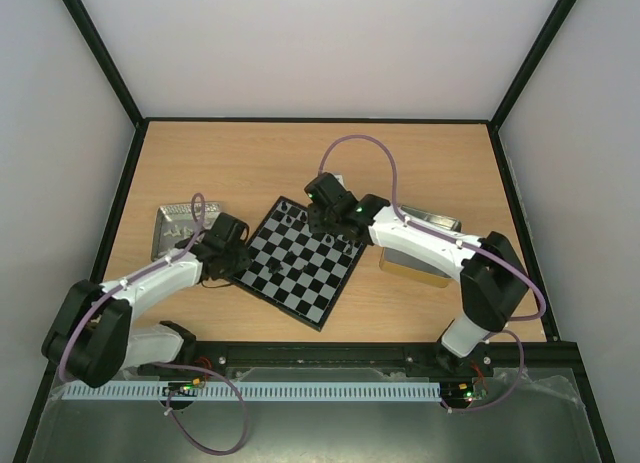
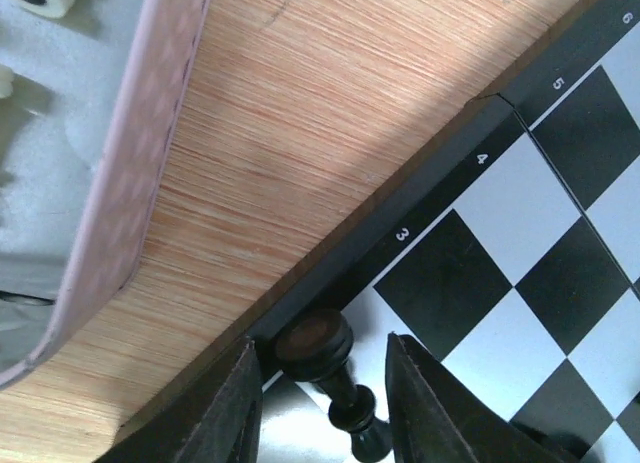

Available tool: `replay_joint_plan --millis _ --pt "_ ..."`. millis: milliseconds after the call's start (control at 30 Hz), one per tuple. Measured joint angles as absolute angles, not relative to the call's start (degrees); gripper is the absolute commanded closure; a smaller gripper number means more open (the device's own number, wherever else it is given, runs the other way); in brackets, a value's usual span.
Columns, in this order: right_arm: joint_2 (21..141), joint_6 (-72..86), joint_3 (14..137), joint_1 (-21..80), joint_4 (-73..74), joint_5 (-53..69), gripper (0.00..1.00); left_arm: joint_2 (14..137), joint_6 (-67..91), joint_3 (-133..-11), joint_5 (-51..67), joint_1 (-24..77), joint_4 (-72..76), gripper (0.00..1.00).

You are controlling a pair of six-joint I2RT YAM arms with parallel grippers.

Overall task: Set up the chess pieces on the board
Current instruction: Pick up the chess piece from the chessboard, then place the chess piece on the chessboard.

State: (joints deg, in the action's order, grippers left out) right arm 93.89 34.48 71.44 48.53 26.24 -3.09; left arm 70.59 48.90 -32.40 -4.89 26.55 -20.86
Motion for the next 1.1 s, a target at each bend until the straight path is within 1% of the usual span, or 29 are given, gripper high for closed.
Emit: replay_joint_plan --millis 100,200,400,467,733,867,967,1100 --pt "93.10 34.70 70.89 48.53 26.09 -3.07 0.66 72.27 49.47 -32.62 -5.48 26.59 -19.84 0.66" --pt "92.58 34.76 70.37 48.53 25.69 -3.07 0.66 73.36 49.80 -32.95 -5.98 26.59 -18.57 0.71" --pt "92.14 34.87 69.25 48.53 24.91 -3.03 0.66 75.22 50.43 -33.71 -6.81 26.57 -17.12 0.87" --pt "91.92 34.92 69.10 48.53 24.91 -2.92 0.66 75.50 50.11 -33.91 -6.98 26.57 -16.88 0.91" --pt "89.56 34.89 66.59 48.64 21.47 0.19 0.64 74.78 50.63 -33.93 -6.15 26.55 -17.69 0.91" --pt "87.00 35.38 62.37 49.45 16.10 4.67 0.60 72.07 52.14 -33.91 -3.38 26.52 -18.63 0.89" --pt "85.97 36.32 58.72 51.44 11.31 8.05 0.57 68.16 54.41 -33.80 1.17 26.22 -17.98 0.89" --pt "85.91 37.76 54.46 54.46 4.60 12.82 0.49 64.73 58.67 -33.26 8.43 25.78 -15.16 0.89"
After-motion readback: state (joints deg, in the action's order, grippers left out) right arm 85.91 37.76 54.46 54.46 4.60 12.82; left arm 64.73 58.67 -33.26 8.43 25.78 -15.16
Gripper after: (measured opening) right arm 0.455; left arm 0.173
